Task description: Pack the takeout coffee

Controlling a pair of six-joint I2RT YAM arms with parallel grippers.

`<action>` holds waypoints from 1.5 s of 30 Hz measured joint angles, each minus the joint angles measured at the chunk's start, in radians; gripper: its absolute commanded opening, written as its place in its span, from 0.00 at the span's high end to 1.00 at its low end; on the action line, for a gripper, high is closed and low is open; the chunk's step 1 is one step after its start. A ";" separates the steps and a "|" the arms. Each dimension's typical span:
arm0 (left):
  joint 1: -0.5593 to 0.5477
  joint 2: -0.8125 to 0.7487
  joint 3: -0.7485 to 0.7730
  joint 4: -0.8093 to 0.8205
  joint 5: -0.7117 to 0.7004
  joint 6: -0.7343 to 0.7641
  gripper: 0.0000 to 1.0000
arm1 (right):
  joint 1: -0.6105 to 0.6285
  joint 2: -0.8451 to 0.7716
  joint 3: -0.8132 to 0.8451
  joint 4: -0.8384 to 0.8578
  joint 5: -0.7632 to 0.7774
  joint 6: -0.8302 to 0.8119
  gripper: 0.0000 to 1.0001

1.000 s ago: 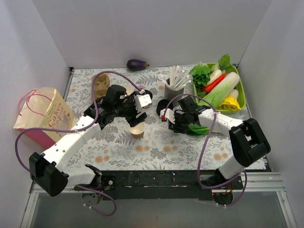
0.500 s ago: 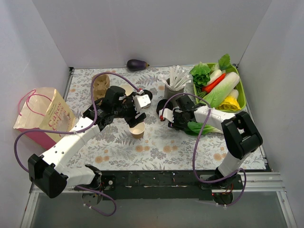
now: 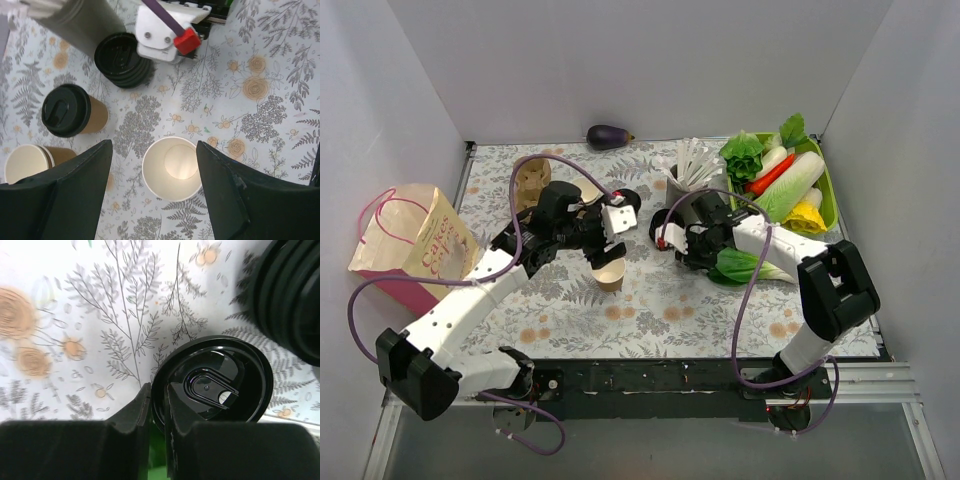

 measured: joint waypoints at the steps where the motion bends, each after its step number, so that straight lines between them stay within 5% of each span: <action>1: 0.000 -0.008 -0.002 0.007 0.021 0.016 0.32 | 0.000 -0.011 0.029 -0.044 -0.021 0.009 0.88; 8: -0.042 -0.079 -0.011 0.051 0.179 0.138 0.28 | -0.005 -0.076 0.333 -0.359 -0.288 0.068 0.88; 17: -0.154 -0.011 0.034 0.032 0.248 0.374 0.31 | -0.037 -0.117 0.375 -0.531 -0.577 0.165 0.85; 28: -0.263 0.110 0.097 0.018 0.186 0.492 0.42 | -0.078 -0.125 0.405 -0.439 -0.732 0.411 0.85; 35: -0.293 0.111 0.105 0.034 0.097 0.510 0.43 | -0.084 -0.128 0.404 -0.426 -0.753 0.451 0.85; 45: -0.295 0.190 0.127 0.082 -0.042 0.473 0.57 | -0.084 -0.129 0.393 -0.422 -0.773 0.460 0.85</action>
